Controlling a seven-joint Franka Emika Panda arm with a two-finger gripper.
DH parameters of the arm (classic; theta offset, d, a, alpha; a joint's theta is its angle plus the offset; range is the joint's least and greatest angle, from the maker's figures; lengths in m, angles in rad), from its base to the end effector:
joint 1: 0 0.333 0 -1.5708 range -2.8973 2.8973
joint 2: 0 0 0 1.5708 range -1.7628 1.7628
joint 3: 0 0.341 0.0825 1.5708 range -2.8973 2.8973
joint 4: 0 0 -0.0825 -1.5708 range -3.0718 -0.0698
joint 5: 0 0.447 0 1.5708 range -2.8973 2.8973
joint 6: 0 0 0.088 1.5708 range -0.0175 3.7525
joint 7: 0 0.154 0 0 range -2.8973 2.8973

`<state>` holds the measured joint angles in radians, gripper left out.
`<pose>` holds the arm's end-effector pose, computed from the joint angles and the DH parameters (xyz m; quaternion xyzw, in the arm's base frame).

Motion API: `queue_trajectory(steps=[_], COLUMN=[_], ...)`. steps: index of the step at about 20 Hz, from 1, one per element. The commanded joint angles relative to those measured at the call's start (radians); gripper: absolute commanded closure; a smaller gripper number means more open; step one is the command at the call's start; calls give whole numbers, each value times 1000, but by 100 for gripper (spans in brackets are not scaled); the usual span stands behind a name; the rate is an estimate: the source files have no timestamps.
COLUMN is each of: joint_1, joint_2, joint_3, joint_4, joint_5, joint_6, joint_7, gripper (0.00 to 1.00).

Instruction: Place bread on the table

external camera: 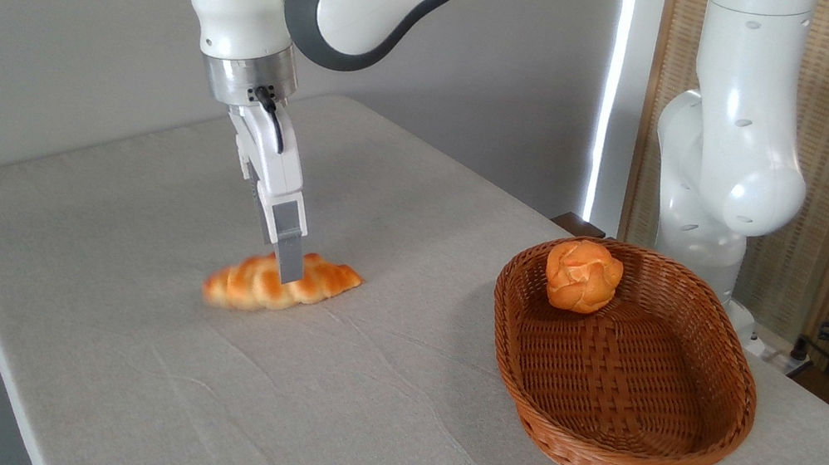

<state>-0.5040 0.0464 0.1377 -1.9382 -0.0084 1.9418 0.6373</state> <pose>0.5802 -0.2242 0.4083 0.8773 -0.4795 -0.0209 0.0035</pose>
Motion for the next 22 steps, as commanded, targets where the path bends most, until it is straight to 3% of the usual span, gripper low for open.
queue_trajectory(steps=[1,3,7,10,12,22], joint_1=[9,37,166,322,393,427], joint_2=[-14,-31,-114,-122,-123,-109], joint_3=[6,10,-10,-110,-135,-135], joint_4=[25,71,94,183,217,294], joint_5=[-10,-12,-13,-27,-27,-24], joint_6=[5,-12,-94,-223,-270,-290], joint_7=[-10,-8,2,2,4,1], gripper=[0,0,0,0,0,0])
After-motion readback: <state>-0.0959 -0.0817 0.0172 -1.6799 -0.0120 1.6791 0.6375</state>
